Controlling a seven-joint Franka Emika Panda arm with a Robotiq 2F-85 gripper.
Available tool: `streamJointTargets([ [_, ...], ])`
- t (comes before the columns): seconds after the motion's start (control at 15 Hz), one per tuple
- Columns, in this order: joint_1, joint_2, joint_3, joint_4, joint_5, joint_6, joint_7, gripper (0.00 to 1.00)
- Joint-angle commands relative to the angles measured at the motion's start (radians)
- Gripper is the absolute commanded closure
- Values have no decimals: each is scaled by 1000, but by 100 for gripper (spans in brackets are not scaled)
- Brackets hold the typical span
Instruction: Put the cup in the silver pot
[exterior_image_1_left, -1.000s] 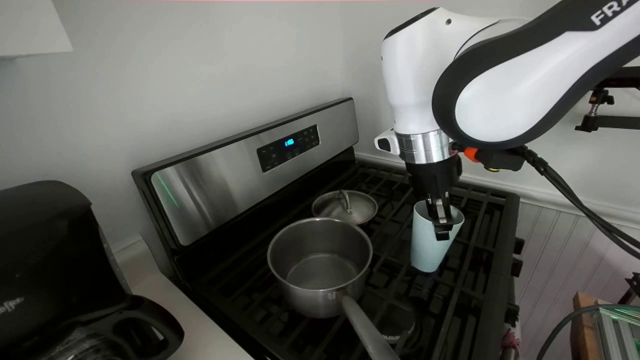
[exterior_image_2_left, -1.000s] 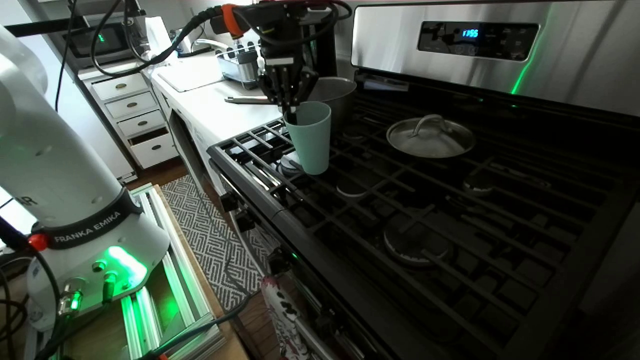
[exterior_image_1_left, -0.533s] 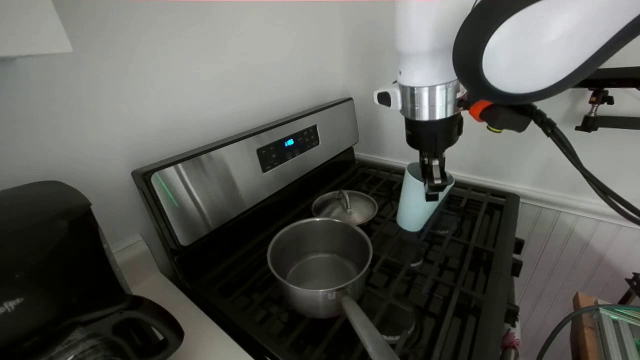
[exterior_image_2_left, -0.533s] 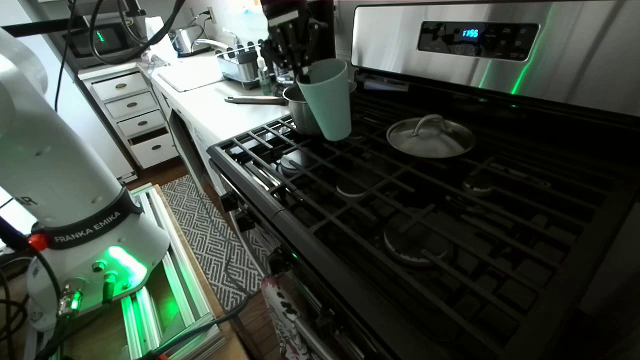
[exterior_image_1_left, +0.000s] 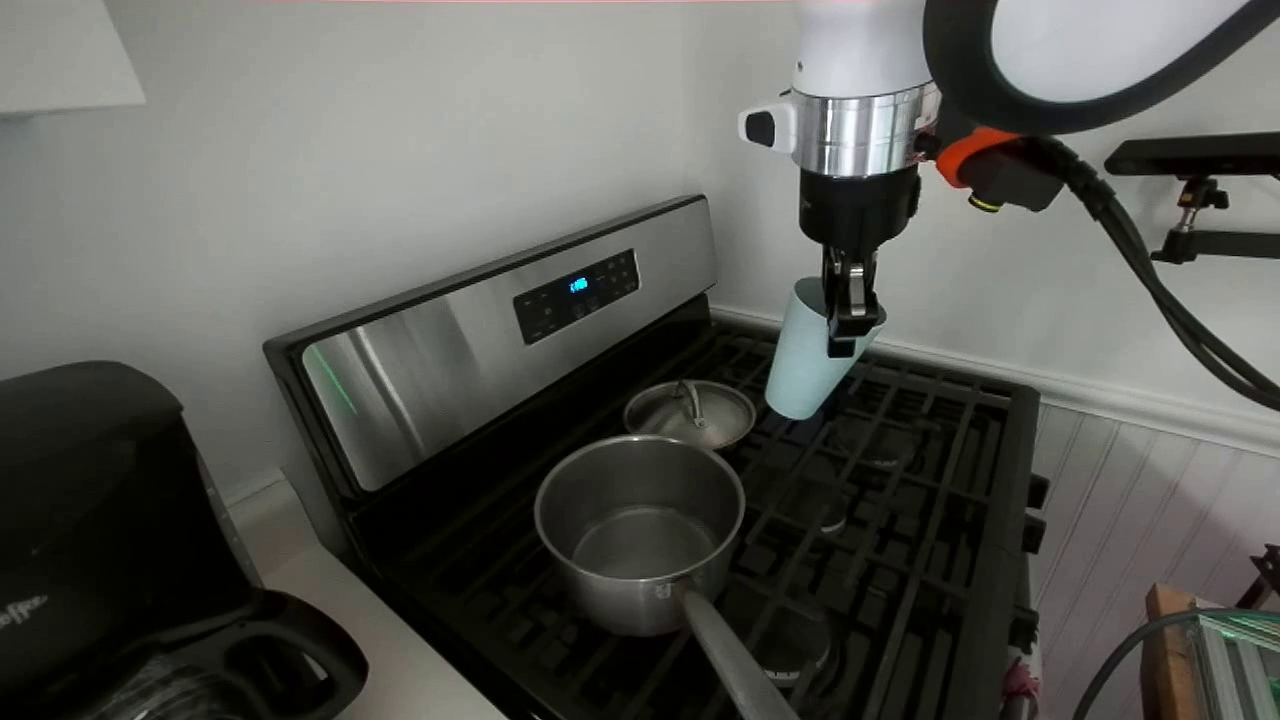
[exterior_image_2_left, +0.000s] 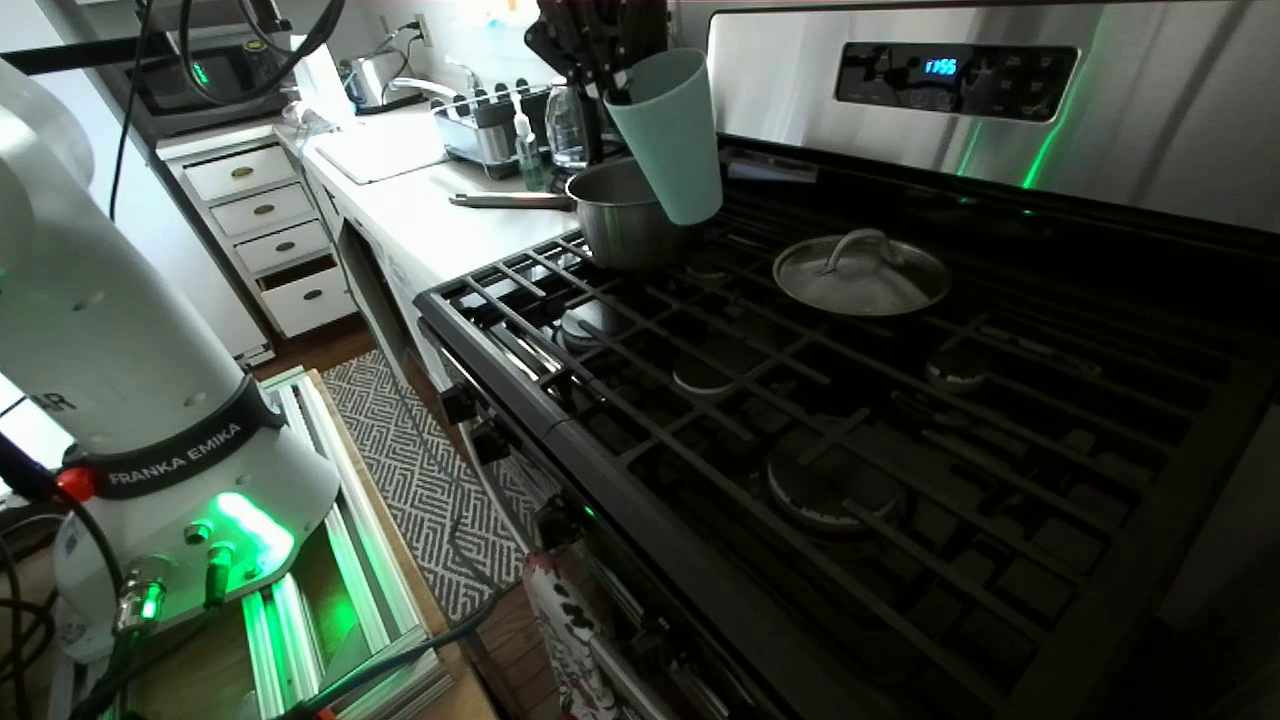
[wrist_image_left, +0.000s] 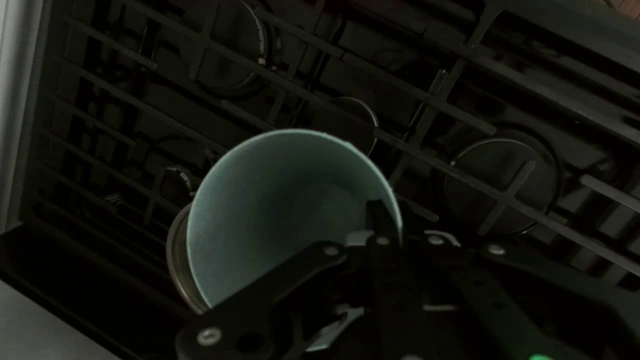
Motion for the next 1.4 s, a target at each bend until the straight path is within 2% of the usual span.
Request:
streamJointTargets([
  [0.0,5,0,-4,2,-1,-3,1,99],
  [0.33,85,36,60,41,-28,76,-72,99],
  [0.6,151,132,111,168,-35,56,-164,99],
  [0.8,185,213,111,249,8,51,-261,99],
  [1.0,192,273,113,282,36,43,-328,99],
  [1.33,177,287,126,259,11,63,-300,94],
])
